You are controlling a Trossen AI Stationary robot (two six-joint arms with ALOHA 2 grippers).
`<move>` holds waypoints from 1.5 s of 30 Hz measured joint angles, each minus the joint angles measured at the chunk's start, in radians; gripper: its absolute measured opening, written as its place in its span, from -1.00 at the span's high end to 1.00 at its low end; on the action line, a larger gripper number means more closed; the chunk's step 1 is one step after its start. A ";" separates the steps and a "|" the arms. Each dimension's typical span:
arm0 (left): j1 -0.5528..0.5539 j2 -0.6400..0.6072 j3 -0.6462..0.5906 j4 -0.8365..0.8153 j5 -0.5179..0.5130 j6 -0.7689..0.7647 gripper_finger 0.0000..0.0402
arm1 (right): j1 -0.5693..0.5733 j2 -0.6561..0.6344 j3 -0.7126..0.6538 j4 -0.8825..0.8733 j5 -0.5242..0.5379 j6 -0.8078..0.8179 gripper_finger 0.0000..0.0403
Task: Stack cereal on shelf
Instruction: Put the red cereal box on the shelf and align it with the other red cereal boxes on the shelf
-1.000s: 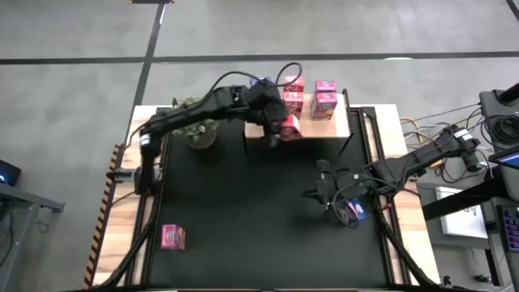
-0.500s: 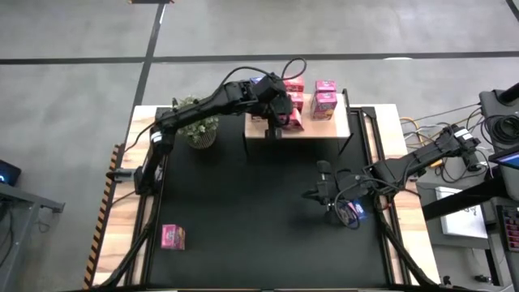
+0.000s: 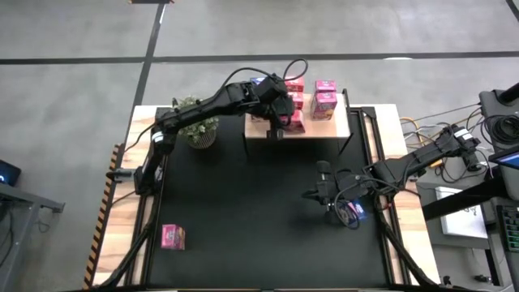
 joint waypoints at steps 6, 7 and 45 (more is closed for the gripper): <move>0.001 0.000 0.000 0.038 -0.012 -0.012 -0.12 | 0.000 0.000 0.000 0.000 0.000 0.001 0.96; 0.001 0.000 0.000 0.039 -0.013 -0.016 -0.13 | 0.000 0.000 0.000 0.000 0.000 0.001 0.96; -0.365 -0.551 -0.896 0.590 -0.358 -0.104 -0.15 | -0.185 0.003 -0.003 -0.002 0.208 0.151 0.96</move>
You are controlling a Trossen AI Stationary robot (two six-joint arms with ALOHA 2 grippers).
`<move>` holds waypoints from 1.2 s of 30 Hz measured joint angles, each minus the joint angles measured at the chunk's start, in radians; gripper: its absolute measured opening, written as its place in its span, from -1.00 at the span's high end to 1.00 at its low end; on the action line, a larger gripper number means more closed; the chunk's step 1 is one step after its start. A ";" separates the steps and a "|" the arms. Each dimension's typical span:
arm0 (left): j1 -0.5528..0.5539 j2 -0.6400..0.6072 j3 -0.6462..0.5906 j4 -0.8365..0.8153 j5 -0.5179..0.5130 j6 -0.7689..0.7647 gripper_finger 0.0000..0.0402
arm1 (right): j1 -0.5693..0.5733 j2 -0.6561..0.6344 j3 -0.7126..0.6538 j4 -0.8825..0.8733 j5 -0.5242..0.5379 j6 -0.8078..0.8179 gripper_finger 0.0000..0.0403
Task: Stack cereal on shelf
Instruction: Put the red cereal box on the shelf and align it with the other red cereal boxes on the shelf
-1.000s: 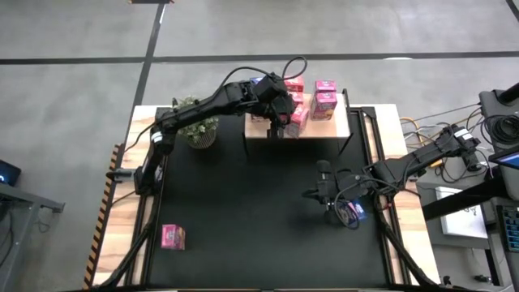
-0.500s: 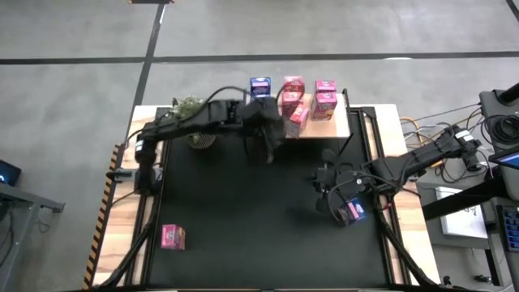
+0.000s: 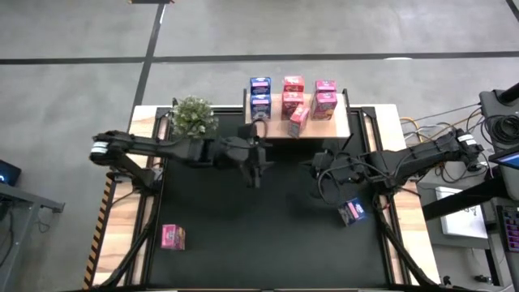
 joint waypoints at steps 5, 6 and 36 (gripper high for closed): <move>-0.002 -0.053 -0.206 0.346 0.000 0.022 -0.15 | -0.078 -0.004 0.054 -0.013 -0.001 -0.006 0.96; -0.002 -0.053 -0.243 0.414 0.000 0.030 -0.15 | -0.097 -0.004 0.072 -0.030 -0.001 -0.010 0.96; 0.106 0.261 -0.454 1.314 0.079 0.131 0.91 | -0.769 0.278 0.665 -0.560 -0.329 -0.097 0.96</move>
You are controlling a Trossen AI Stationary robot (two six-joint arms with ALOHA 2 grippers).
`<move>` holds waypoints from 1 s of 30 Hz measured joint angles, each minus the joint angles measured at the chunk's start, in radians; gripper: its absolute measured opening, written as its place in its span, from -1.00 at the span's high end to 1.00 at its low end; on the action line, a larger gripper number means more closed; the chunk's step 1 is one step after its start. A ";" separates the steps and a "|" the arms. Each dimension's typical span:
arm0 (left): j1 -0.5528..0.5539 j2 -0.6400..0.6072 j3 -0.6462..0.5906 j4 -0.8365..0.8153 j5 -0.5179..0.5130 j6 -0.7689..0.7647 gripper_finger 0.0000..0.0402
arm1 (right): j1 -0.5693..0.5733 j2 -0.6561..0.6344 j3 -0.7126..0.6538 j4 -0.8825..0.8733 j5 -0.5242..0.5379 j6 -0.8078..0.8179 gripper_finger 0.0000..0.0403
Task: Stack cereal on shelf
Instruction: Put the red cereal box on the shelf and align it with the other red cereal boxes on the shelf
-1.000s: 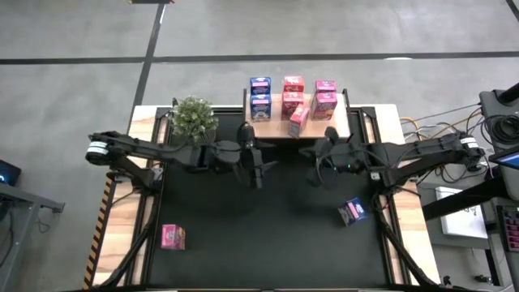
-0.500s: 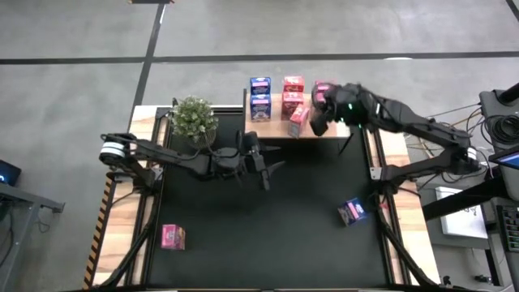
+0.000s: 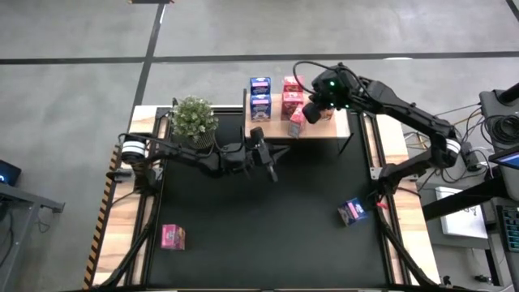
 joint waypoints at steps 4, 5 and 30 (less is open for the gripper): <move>0.043 0.046 0.028 0.036 0.023 -0.012 0.98 | 0.000 0.016 0.003 0.001 0.000 -0.013 0.96; 0.052 0.059 0.037 0.038 0.027 -0.021 0.98 | 0.000 0.018 0.003 0.000 0.000 -0.014 0.96; 0.090 0.148 0.129 0.036 -0.111 -0.047 1.00 | 0.031 0.048 -0.008 -0.032 -0.100 -0.018 0.96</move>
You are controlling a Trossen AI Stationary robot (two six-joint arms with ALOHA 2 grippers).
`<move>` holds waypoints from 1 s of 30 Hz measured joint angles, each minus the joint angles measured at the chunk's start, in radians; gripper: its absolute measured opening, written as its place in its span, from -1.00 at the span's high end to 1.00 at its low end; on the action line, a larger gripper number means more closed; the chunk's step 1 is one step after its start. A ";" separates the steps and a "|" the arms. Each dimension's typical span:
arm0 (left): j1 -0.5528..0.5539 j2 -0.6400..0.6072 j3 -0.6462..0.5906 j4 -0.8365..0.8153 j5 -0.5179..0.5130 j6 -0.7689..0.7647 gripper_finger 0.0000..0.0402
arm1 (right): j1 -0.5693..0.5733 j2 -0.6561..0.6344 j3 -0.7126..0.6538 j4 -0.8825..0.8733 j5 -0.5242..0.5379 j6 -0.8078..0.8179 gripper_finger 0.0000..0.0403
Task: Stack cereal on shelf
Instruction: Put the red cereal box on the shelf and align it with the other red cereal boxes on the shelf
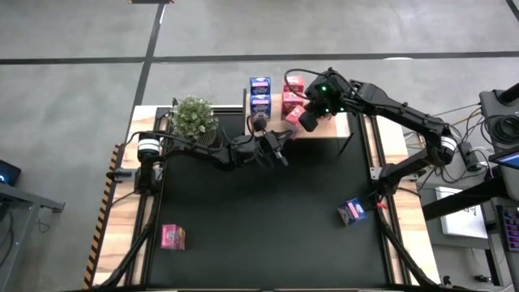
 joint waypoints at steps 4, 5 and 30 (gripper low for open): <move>0.000 0.000 0.000 0.000 -0.049 0.009 1.00 | 0.004 -0.003 0.000 0.000 0.003 0.012 0.96; 0.000 0.000 0.000 0.000 -0.067 0.009 1.00 | 0.004 -0.003 0.000 0.000 0.002 0.017 0.96; -0.031 -0.046 -0.002 -0.100 -0.248 0.028 1.00 | 0.015 -0.001 0.000 -0.071 -0.005 0.035 0.96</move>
